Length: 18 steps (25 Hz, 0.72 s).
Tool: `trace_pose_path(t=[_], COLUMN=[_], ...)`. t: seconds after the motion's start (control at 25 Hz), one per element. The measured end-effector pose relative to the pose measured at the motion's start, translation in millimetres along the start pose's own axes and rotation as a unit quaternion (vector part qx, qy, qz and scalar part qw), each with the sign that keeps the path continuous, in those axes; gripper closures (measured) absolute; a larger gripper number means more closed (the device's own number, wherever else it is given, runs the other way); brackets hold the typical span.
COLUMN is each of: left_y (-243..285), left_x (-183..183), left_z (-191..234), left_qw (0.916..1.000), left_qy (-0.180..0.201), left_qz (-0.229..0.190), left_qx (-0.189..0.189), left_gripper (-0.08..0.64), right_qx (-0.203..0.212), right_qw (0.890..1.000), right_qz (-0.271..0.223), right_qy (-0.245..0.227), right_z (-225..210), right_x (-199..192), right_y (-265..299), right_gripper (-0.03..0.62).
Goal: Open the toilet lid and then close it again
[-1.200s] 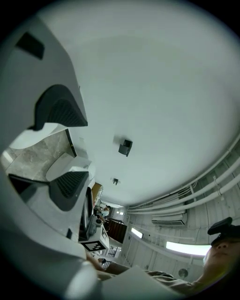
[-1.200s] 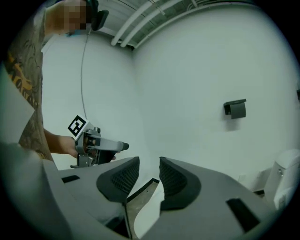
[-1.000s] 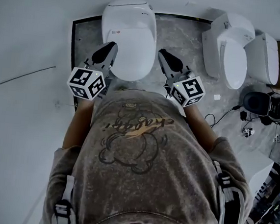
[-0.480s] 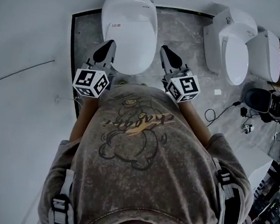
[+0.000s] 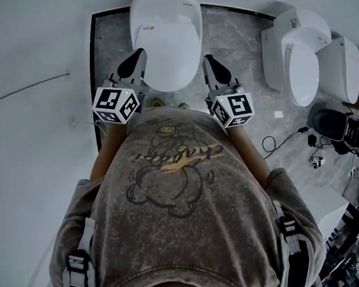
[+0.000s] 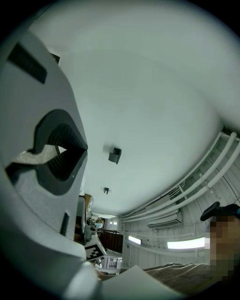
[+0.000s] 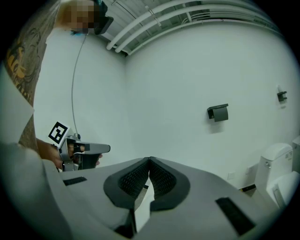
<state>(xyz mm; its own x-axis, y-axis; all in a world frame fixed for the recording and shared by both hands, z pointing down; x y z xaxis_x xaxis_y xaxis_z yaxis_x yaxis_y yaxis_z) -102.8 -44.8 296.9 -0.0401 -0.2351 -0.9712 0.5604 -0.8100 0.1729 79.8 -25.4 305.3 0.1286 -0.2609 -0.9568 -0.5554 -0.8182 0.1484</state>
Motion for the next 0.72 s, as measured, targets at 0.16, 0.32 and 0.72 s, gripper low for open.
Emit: trace_pose_path(t=[0.16, 0.32, 0.72], left_y=[-2.0, -1.9, -4.3], left_x=[-2.2, 0.3, 2.0], left_z=[1.1, 1.1, 6.7], left_qw=[1.0, 1.0, 0.9999], left_qy=[-0.003, -0.001, -0.004], left_qz=[0.001, -0.002, 0.0], left_qx=[0.003, 0.004, 0.017], left_gripper=[0.551, 0.551, 0.551], right_qx=[0.006, 0.011, 0.015], right_qw=[1.0, 1.0, 1.0], right_qz=[0.0, 0.001, 0.001], right_qy=[0.001, 0.001, 0.0], right_z=[1.3, 2.4, 4.7], right_x=[-0.3, 0.9, 4.4], right_y=[0.9, 1.7, 3.3], right_gripper=[0.566, 0.566, 0.566])
Point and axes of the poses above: the fingertips, and each gripper's own axes: y forward along the fingers, z to its left, x out of its top, the point moved 1 cm from there along -y, backward along the fingers, and after that the axes turned 5 degrees about y, right-handed, at the moved point
